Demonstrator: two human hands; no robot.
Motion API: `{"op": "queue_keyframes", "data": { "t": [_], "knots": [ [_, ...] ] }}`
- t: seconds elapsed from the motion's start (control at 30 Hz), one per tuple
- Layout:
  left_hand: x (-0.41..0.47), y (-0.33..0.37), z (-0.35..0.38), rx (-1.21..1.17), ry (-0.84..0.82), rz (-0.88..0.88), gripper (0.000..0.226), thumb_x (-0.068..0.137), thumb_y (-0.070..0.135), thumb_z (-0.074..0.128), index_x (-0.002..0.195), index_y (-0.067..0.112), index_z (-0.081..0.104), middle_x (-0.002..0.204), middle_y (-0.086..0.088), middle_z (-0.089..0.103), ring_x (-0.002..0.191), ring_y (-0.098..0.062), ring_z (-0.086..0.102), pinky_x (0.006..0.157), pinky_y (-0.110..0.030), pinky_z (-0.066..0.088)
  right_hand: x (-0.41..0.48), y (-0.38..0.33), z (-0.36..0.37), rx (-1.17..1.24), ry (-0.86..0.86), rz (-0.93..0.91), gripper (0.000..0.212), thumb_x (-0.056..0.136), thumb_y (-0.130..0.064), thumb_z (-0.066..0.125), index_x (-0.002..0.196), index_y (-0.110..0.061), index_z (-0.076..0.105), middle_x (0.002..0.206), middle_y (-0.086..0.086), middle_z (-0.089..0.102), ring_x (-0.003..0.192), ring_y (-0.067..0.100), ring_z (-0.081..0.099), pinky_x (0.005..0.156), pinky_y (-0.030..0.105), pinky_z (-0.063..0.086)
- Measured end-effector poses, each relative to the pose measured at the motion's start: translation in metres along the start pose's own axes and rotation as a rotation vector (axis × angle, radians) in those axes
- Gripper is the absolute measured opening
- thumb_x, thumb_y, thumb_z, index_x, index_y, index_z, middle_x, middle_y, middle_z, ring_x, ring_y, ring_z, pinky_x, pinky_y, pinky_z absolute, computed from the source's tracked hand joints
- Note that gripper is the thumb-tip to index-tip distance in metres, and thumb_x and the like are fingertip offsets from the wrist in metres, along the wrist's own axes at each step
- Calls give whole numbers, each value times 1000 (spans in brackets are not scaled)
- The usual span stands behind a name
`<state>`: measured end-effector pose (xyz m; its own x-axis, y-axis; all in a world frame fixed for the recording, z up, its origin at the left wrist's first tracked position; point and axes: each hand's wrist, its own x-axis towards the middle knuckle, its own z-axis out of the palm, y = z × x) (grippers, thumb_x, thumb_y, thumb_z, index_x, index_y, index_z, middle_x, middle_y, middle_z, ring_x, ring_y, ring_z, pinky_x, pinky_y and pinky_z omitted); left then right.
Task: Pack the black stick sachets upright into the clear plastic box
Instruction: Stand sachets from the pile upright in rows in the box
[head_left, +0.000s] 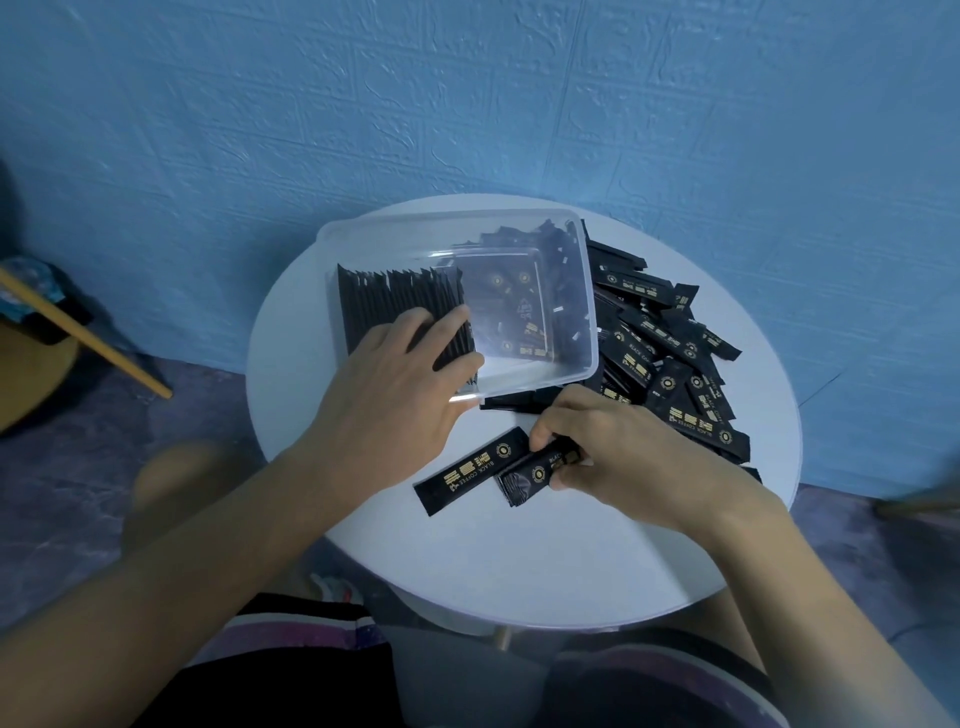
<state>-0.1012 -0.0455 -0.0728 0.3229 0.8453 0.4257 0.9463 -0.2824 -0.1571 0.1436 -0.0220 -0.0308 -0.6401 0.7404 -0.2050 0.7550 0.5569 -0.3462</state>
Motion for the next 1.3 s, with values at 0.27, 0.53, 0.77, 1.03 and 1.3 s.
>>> {"op": "queue_keyframes", "data": {
  "t": [0.27, 0.53, 0.77, 1.03, 1.3],
  "knots": [
    [1, 0, 0, 2, -29, -9, 38, 97, 42, 58, 128, 21, 64, 156, -10, 43, 130, -36, 46, 97, -49, 46, 3, 3, 0, 8, 108, -91, 17, 91, -17, 70, 95, -31, 59, 94, -16, 59, 79, -1, 56, 69, 21, 41],
    [1, 1, -2, 1, -23, -7, 39, 95, 36, 54, 129, 21, 63, 156, -10, 43, 130, -37, 46, 97, -50, 46, 10, -4, -7, 532, 313, -204, 28, 97, -11, 64, 93, -39, 67, 78, -14, 61, 67, 22, 54, 63, 35, 44],
    [1, 2, -2, 14, -26, -14, 36, 95, 39, 60, 126, 20, 64, 155, -11, 44, 129, -38, 47, 97, -51, 46, 34, -22, -27, 825, 688, -168, 13, 97, -12, 66, 86, -19, 61, 66, 23, 49, 61, 36, 47, 60, 41, 47],
    [0, 4, 0, 6, -8, -24, 38, 93, 37, 65, 127, 19, 65, 154, -13, 46, 128, -39, 48, 95, -51, 46, 86, -31, -14, 229, 689, 92, 18, 96, -30, 58, 113, -22, 57, 84, -4, 72, 84, 28, 66, 77, 39, 51],
    [0, 5, -1, 25, -8, -20, 37, 94, 38, 60, 126, 20, 64, 155, -13, 45, 127, -38, 47, 95, -48, 43, 107, -30, -8, 181, 520, 180, 31, 97, -37, 58, 124, -22, 56, 109, 6, 72, 106, 35, 63, 85, 39, 46]
  ]
}}
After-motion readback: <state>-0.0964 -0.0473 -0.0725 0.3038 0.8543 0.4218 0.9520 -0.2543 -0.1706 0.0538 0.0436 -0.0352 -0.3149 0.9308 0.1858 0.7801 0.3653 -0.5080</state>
